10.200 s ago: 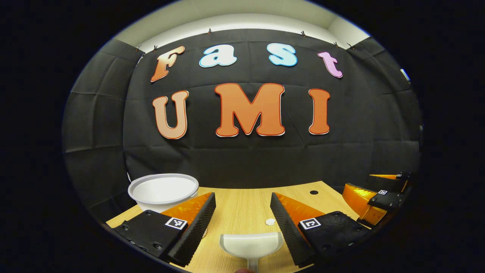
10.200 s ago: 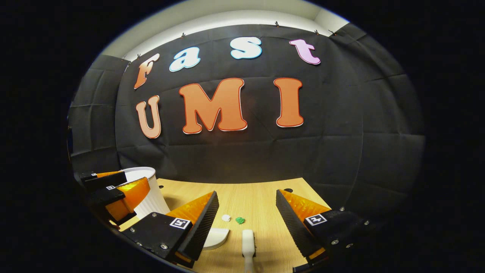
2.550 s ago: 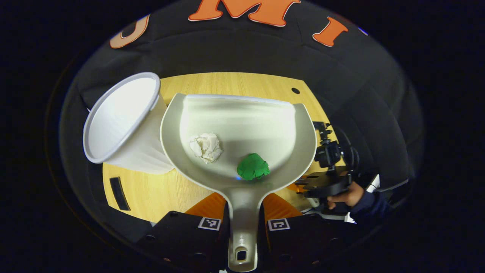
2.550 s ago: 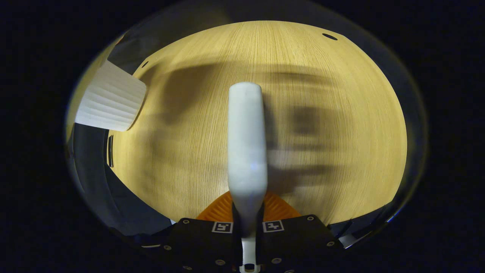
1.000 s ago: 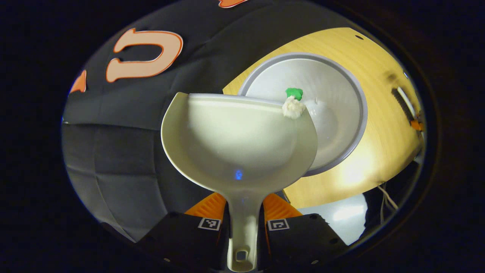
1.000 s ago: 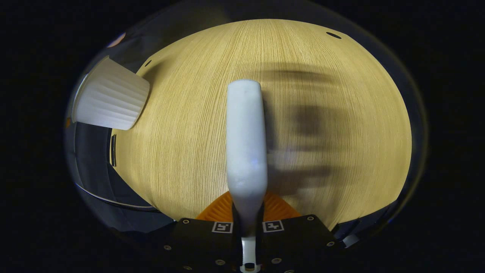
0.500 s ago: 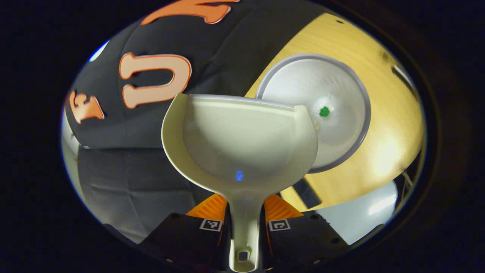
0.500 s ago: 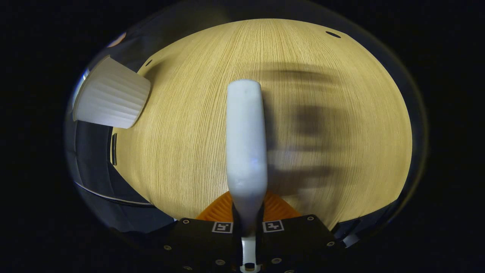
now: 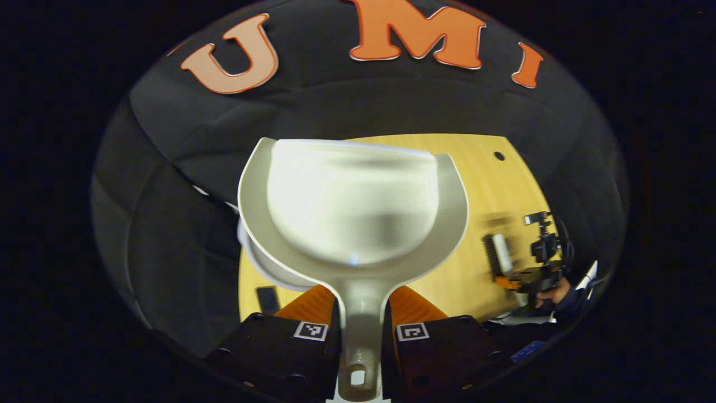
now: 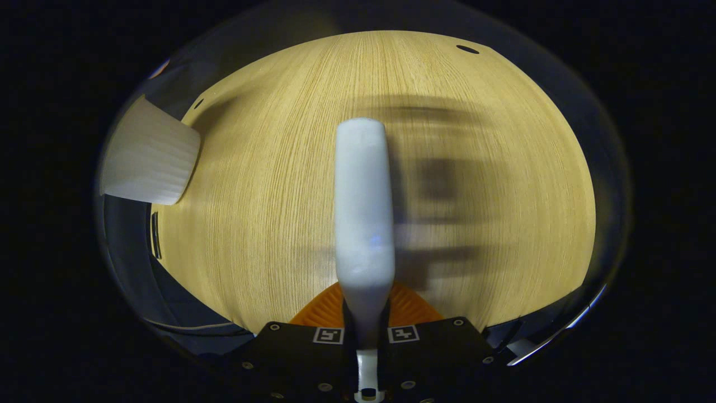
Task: Pick up the small broom and dustpan from the desktop, sweep the trash into the dustpan with the broom, and then empty the trash into the garbage bin.
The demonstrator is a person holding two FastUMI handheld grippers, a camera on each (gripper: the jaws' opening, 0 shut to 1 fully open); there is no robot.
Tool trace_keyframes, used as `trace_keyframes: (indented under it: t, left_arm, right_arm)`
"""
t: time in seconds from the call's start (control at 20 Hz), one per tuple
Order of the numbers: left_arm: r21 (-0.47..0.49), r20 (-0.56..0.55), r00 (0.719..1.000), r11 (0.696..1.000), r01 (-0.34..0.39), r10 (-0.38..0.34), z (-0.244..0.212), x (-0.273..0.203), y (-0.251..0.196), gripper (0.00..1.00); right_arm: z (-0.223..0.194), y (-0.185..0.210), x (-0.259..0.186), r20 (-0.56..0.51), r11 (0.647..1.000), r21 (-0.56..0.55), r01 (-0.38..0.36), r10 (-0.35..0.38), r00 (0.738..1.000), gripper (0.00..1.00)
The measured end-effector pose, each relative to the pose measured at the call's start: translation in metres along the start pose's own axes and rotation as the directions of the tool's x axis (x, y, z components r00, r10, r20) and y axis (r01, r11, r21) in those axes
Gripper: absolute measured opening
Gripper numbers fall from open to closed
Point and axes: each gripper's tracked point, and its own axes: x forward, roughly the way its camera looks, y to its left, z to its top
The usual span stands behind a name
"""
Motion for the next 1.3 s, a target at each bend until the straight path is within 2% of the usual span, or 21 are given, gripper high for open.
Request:
trace_keyframes:
  t: [0.2,0.3,0.55,0.95,1.3]
  left_arm:
    - [-0.030,0.013,0.990,0.990,0.137,-0.137,0.000,0.018,-0.073,0.31]
    - [-0.035,0.010,0.987,0.987,0.159,-0.159,-0.007,0.032,-0.094,0.30]
    - [-0.052,-0.058,0.988,0.989,0.138,-0.141,-0.059,0.095,-0.128,0.30]
    - [-0.089,-0.173,0.979,0.992,0.091,-0.106,-0.132,0.181,-0.144,0.30]
    - [-0.101,-0.242,0.965,0.992,0.075,-0.097,-0.166,0.230,-0.169,0.31]
  right_arm:
    - [0.000,-0.007,0.000,0.006,1.000,0.015,0.024,-0.024,1.000,0.14]
    - [0.000,-0.011,0.000,0.011,0.999,0.021,0.032,-0.033,0.999,0.14]
    - [0.002,-0.013,0.001,0.017,0.999,0.014,0.044,-0.044,0.999,0.14]
    - [0.006,-0.014,0.004,0.028,0.998,0.017,0.066,-0.066,0.997,0.16]
    - [0.008,-0.013,0.007,0.020,0.997,0.021,0.071,-0.072,0.997,0.19]
